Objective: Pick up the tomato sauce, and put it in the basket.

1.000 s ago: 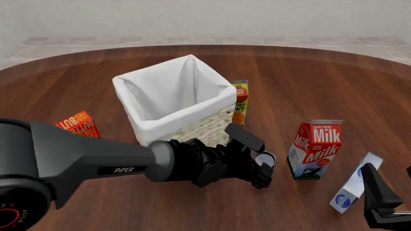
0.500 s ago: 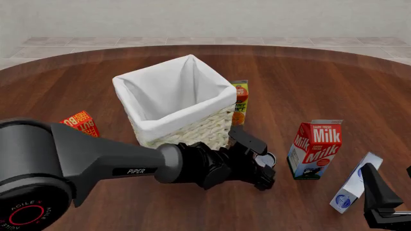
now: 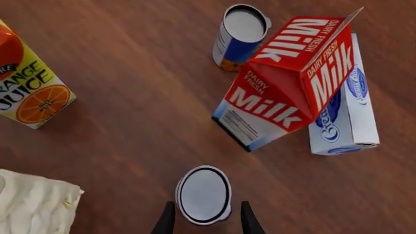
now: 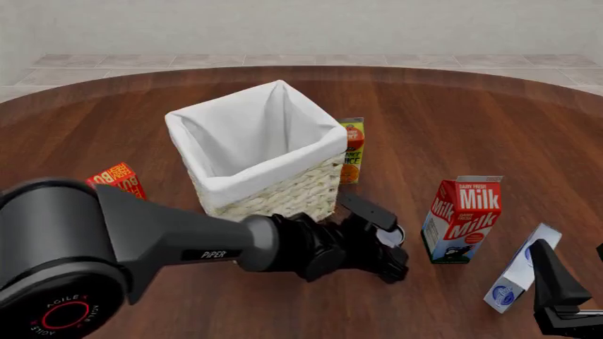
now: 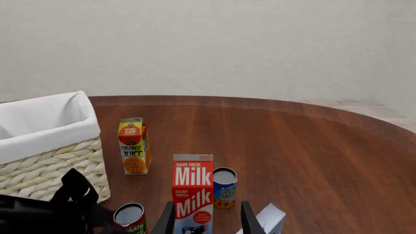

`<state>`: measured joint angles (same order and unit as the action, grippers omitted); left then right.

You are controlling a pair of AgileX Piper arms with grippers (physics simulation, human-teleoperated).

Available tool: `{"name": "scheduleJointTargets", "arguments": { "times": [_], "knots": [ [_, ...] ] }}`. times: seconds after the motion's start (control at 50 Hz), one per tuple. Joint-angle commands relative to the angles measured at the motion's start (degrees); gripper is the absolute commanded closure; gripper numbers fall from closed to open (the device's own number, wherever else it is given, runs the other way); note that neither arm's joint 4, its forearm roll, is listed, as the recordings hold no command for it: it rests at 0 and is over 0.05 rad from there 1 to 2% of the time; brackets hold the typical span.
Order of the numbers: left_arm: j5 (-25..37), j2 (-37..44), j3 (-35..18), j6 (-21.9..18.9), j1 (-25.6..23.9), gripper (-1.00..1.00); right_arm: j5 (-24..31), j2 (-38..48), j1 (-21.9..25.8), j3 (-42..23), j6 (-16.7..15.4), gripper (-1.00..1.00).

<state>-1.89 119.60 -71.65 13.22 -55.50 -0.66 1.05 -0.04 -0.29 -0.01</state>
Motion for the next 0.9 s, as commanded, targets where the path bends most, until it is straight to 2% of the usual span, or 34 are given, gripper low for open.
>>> {"name": "scheduleJointTargets", "arguments": {
  "times": [0.02, 0.28, 0.46, 0.48, 0.72, 0.9],
  "knots": [
    [1.4, 2.8, -1.9, 1.8, -1.4, -1.00, 0.0, 0.0, 0.0, 0.0, 0.0, -1.00],
    [1.1, 3.2, -2.3, 2.3, -1.4, -1.00, 0.0, 0.0, 0.0, 0.0, 0.0, -1.00],
    [0.2, 3.7, -1.9, 0.7, -1.0, -1.00, 0.0, 0.0, 0.0, 0.0, 0.0, -1.00],
    [0.1, 3.8, -1.8, 0.9, -0.8, 1.00, 0.0, 0.0, 0.0, 0.0, 0.0, -1.00],
    [-0.4, 2.2, -1.0, -0.5, -0.7, 1.00, 0.0, 0.0, 0.0, 0.0, 0.0, -1.00],
    [1.6, -1.0, -0.3, -1.9, -0.9, 1.00, 0.0, 0.0, 0.0, 0.0, 0.0, -1.00]
  ]
}}
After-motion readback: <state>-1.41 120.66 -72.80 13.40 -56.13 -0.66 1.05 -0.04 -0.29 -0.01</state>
